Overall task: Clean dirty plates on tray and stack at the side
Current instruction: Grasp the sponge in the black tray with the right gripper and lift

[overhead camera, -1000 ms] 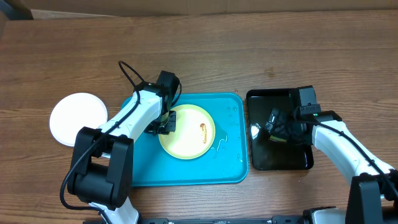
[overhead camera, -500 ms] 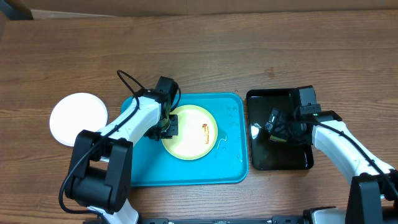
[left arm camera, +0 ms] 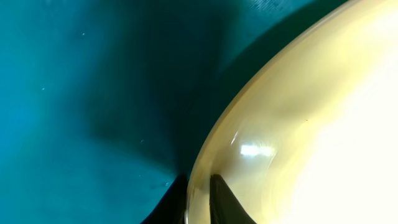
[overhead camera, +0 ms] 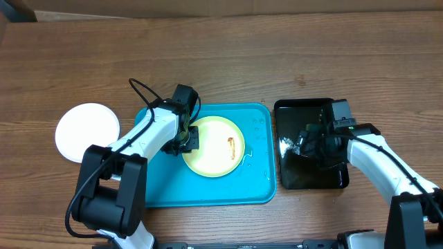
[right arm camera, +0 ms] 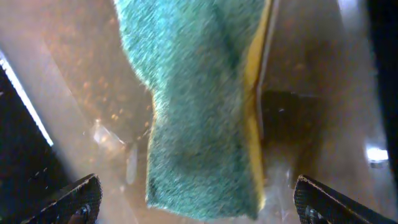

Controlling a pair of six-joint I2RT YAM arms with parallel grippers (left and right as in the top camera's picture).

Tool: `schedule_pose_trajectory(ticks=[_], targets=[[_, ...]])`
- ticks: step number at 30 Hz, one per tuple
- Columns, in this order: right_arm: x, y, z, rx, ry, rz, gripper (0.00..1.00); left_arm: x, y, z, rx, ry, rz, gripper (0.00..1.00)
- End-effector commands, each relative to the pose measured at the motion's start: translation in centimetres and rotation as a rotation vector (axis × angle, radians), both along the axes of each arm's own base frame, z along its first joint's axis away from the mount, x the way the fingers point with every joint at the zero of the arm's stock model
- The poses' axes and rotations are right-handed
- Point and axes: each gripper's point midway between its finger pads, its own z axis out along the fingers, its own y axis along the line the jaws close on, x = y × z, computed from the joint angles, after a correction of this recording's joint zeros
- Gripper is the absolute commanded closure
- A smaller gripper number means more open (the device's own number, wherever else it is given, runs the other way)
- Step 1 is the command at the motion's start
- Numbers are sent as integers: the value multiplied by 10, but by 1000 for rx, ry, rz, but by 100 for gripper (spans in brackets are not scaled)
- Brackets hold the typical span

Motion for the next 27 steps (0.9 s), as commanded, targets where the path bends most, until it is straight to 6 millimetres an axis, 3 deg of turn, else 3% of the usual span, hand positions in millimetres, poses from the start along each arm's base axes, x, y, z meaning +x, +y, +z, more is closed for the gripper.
schedule_pose_trajectory(ticks=[1, 7, 10, 11, 12, 13, 14, 18, 21, 22, 24, 25, 27], targets=[[-2, 1, -1, 17, 7, -36, 3, -10, -5, -9, -25, 32, 8, 87], [9, -16, -13, -73, -74, -76, 6, -8, -9, -9, -48, 24, 8, 86], [15, -15, -14, -68, -109, -78, 16, -7, -11, -9, -56, 21, 8, 87], [15, -15, -15, -67, -110, -78, 27, -7, -11, -9, -57, 20, 8, 87], [15, -14, -15, -61, -109, -74, 50, -6, -11, -9, -57, 20, 8, 87], [14, -12, -15, -54, -106, -65, 91, -6, -11, -9, -57, 20, 9, 88], [13, -12, -15, -53, -103, -64, 96, -6, -11, -9, -57, 19, 13, 88], [10, -12, -16, -60, -92, -39, 96, -6, -11, -9, -57, 18, 15, 88], [13, -9, -13, -44, -100, -36, 55, -6, -11, -9, -56, 20, 15, 87], [16, -8, -10, -38, -108, -34, 45, -6, -11, -9, -56, 20, 15, 87], [24, -6, -4, -31, -129, -25, 33, -7, -11, -9, -56, 21, 15, 87], [29, -6, 0, -35, -148, -6, 22, -7, -11, -9, -56, 23, 15, 87], [38, -8, 3, -58, -187, 16, 19, -7, -11, -9, -55, 23, 15, 87]])
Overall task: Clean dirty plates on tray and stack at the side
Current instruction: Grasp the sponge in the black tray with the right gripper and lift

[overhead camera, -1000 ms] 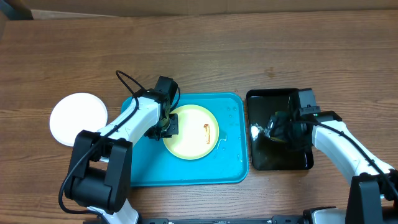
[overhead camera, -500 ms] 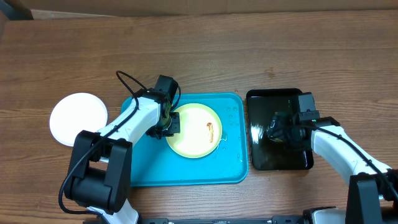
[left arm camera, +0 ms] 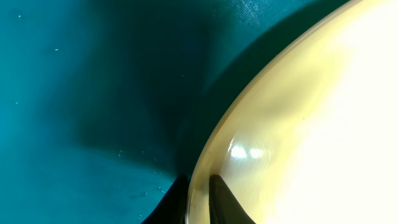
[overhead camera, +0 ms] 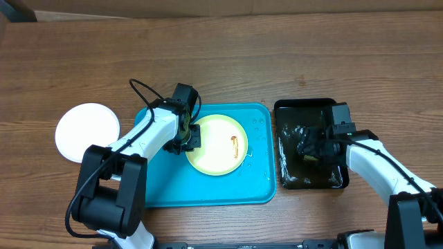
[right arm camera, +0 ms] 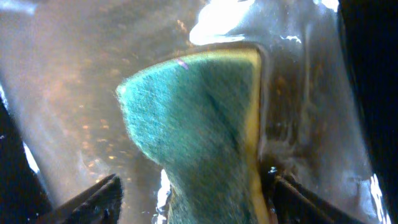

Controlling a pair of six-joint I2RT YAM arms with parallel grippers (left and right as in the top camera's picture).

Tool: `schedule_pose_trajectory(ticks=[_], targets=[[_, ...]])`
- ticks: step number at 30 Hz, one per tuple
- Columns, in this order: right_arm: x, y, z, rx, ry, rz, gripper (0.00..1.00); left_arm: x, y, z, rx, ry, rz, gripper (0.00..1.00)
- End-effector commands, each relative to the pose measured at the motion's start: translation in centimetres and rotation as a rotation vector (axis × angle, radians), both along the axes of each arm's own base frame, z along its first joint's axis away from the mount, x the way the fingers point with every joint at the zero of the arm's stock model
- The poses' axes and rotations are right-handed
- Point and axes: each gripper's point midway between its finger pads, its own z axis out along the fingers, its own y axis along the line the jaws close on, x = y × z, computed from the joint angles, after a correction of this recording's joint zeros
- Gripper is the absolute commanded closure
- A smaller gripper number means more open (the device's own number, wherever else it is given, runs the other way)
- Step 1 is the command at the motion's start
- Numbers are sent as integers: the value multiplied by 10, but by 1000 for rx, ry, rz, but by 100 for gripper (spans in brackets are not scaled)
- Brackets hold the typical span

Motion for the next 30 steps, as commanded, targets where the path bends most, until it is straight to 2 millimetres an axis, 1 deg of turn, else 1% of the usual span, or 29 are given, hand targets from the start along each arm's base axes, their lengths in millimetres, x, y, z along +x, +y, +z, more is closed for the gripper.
schedule_pose_trajectory(ticks=[1, 5, 7, 9, 10, 11, 12, 13, 14, 15, 16, 17, 18, 19, 20, 21, 22, 23, 25, 26, 27, 28, 29, 30], targets=[[21, -3, 12, -38, -79, 37, 19, -12, -1, -9, -5, 40, 14, 87], [27, -10, 10, -80, -98, 24, 19, -12, -1, -9, -5, 40, 15, 89], [27, -11, 2, -84, -88, 26, 20, -11, -2, -9, -6, 36, 15, 89], [25, -11, -4, -84, -71, 23, 24, -10, -2, -9, -7, 34, 14, 89], [26, -9, -4, -77, -72, 26, 27, -10, -2, -9, -7, 33, 14, 88], [27, -8, -4, -70, -77, 28, 39, -10, -2, -9, -7, 33, 14, 88], [28, -8, -2, -68, -84, 29, 58, -10, -2, -9, -7, 33, 14, 88], [30, -7, -1, -68, -90, 30, 75, -10, -2, -9, -7, 33, 14, 88], [31, -7, 0, -68, -96, 32, 87, -10, -2, -9, -7, 32, 14, 88], [33, -7, 1, -66, -102, 31, 94, -10, -2, -9, -7, 31, 14, 87], [34, -6, 1, -62, -105, 32, 94, -10, -2, -9, -7, 30, 14, 85], [34, -4, 2, -52, -108, 35, 85, -9, -2, -9, -8, 29, 14, 83], [35, -3, 2, -45, -111, 37, 62, -9, -2, -9, -8, 29, 14, 82], [37, -3, 3, -45, -118, 37, 42, -9, -2, -9, -8, 30, 14, 82], [38, -3, 4, -44, -125, 37, 39, -10, -2, -9, -8, 30, 14, 82], [40, -2, 5, -43, -135, 37, 39, -10, -2, -9, -8, 30, 14, 82], [43, -2, 6, -42, -146, 36, 42, -9, -2, -9, -8, 30, 14, 81], [45, -2, 7, -41, -157, 36, 48, -9, -2, -9, -8, 29, 14, 81], [49, -1, 9, -40, -176, 36, 64, -9, -2, -9, -8, 28, 14, 81], [51, -2, 9, -42, -181, 35, 77, -9, -2, -9, -9, 27, 14, 81], [51, -2, 9, -45, -183, 41, 86, -9, -2, -9, -9, 27, 14, 81], [49, -2, 8, -51, -176, 55, 90, -9, -2, -9, -9, 27, 14, 82], [47, -2, 7, -51, -168, 55, 78, -9, -2, -9, -8, 28, 14, 82], [46, -2, 6, -52, -162, 56, 63, -9, -2, -9, -8, 28, 14, 82]])
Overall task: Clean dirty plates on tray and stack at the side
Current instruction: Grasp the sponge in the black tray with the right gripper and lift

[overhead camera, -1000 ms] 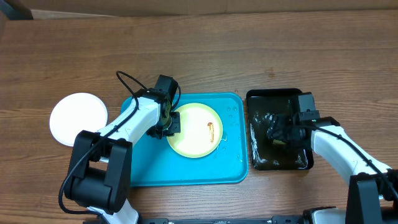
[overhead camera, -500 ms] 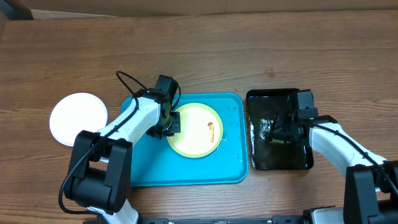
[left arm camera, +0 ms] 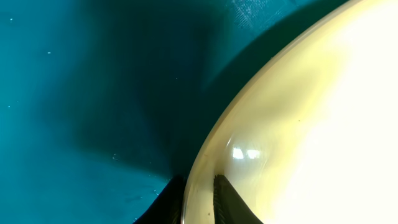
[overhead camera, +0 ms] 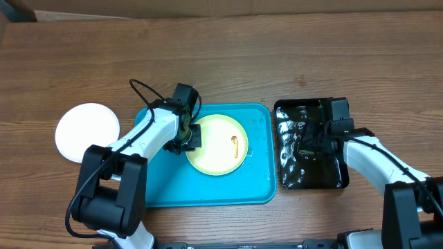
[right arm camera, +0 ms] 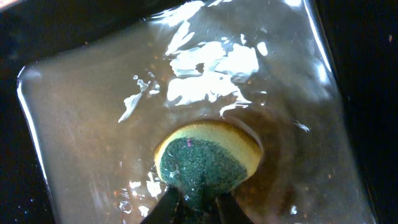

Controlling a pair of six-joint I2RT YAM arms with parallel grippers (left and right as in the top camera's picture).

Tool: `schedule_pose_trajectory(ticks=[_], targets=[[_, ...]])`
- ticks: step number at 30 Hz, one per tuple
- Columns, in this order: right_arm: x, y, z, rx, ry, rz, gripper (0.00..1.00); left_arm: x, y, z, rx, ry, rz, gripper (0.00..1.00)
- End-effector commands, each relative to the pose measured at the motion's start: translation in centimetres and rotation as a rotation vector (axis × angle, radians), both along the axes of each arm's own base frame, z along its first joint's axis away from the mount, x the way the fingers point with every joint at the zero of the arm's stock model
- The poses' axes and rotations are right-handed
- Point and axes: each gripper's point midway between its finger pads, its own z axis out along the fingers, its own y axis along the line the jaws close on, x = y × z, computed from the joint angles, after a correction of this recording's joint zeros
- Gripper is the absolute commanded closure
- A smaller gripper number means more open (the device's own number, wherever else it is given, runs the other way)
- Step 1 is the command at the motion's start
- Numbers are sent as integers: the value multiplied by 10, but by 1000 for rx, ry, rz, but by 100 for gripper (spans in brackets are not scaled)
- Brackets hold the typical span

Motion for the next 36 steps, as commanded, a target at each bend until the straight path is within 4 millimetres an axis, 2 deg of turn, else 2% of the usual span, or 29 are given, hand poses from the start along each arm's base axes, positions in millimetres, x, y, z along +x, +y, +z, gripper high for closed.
schedule_pose_trajectory(ticks=[1, 3, 6, 8, 11, 12, 17, 20, 21, 27, 31, 34, 36], targets=[[3, 0, 3, -6, 0, 11, 53, -10, -1, -9, 1, 33, 14, 82], [-2, -1, 1, -8, 18, 11, 51, -10, -1, -9, 0, 32, 14, 80], [-8, -1, -2, -11, 44, 11, 66, -10, -1, -9, 0, 31, 14, 78], [-11, -2, -3, -13, 58, 12, 67, -9, -1, -9, -1, 30, 14, 77], [-10, -2, 1, -12, 52, 12, 93, -10, -1, -9, 0, 31, 13, 75], [-8, -1, 6, -11, 47, 12, 96, -10, 0, -9, 1, 31, 13, 74], [-1, 9, 47, 38, 9, 48, 96, -10, -1, -9, 1, 31, 13, 74], [-7, 15, 66, 69, 4, 75, 96, -10, -1, -9, 1, 31, 13, 87], [-10, 15, 67, 67, 10, 75, 96, -10, -1, -9, 1, 30, 13, 95], [-33, 8, 56, 28, 112, 87, 96, -9, -1, -9, 0, 27, 13, 96], [-30, 8, 58, 19, 94, 112, 96, -8, -1, -9, -1, 26, 13, 96], [-35, 15, 65, 56, 125, 127, 96, -8, -1, -9, -2, 25, 13, 96], [-31, 16, 69, 60, 110, 128, 96, -9, -1, -9, -2, 26, 13, 96]])
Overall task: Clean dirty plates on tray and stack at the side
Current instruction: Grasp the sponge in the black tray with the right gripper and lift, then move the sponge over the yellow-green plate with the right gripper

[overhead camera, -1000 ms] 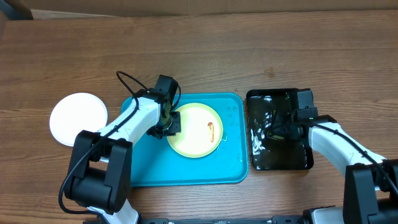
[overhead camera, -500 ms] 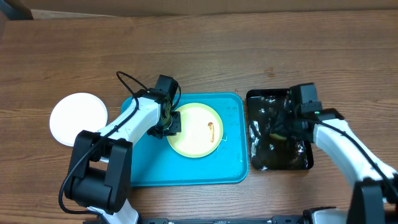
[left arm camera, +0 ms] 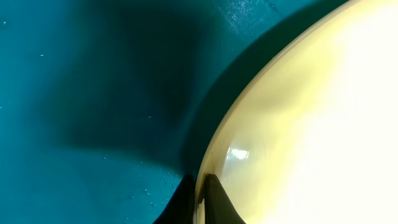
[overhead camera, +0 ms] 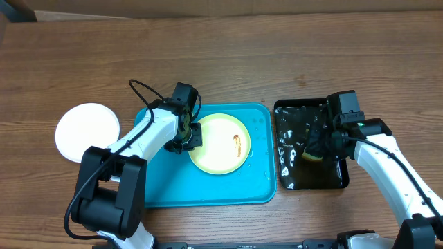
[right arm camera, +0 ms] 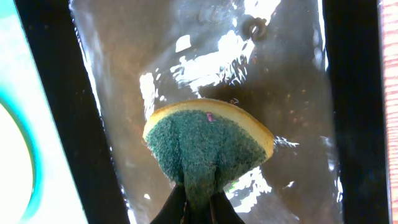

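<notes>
A pale yellow plate (overhead camera: 217, 144) with a brown smear (overhead camera: 238, 144) lies on the blue tray (overhead camera: 208, 187). My left gripper (overhead camera: 191, 138) is shut on the plate's left rim (left arm camera: 214, 155), one finger under and one over it. My right gripper (overhead camera: 320, 146) is shut on a green and yellow sponge (right arm camera: 208, 146), held above the water in the black tub (overhead camera: 310, 181). A clean white plate (overhead camera: 86, 131) lies on the table at the left.
The tub (right arm camera: 354, 93) holds brownish water with glints. The blue tray's (right arm camera: 37, 162) edge shows left of the tub in the right wrist view. Wooden table (overhead camera: 221, 62) lies all round, with a cardboard edge at the back.
My right gripper has risen with the sponge pinched in it, from down in the tub's water to above it. My left gripper still holds the plate's rim.
My left gripper held the yellow plate's rim throughout. My right gripper stood open round the sponge in the tub, then closer round it, then was shut on it in the water, and now holds it above the water.
</notes>
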Controlling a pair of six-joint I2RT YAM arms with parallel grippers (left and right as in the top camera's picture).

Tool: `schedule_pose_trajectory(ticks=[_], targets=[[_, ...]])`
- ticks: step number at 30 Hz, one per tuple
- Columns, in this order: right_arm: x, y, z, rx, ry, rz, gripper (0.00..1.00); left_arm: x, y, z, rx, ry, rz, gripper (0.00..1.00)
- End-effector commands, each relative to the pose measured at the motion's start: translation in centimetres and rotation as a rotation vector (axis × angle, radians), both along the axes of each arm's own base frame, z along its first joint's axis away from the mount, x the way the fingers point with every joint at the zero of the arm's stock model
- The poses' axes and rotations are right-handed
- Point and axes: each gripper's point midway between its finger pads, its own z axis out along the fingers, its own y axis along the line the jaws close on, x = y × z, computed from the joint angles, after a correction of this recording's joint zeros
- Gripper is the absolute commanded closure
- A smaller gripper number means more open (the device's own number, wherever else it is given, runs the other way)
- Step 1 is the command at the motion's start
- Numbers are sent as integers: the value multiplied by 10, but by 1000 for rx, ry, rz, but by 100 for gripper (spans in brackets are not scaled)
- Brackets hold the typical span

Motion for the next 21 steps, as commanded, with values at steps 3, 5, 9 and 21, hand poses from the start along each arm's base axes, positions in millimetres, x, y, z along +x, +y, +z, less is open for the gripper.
schedule_pose_trajectory(ticks=[3, 5, 9, 21], targets=[[14, 6, 24, 26, -48, 21, 96, -11, 3, -12, 22, 40, 44, 96], [19, 6, 25, 24, -67, 20, 96, -12, 3, -12, 21, 43, 78, 96], [20, 6, 26, 25, -72, 20, 96, -8, 4, -12, 26, 26, 90, 65], [23, 0, 15, -23, -54, 20, 96, 0, 4, -12, 28, -7, 92, 96]])
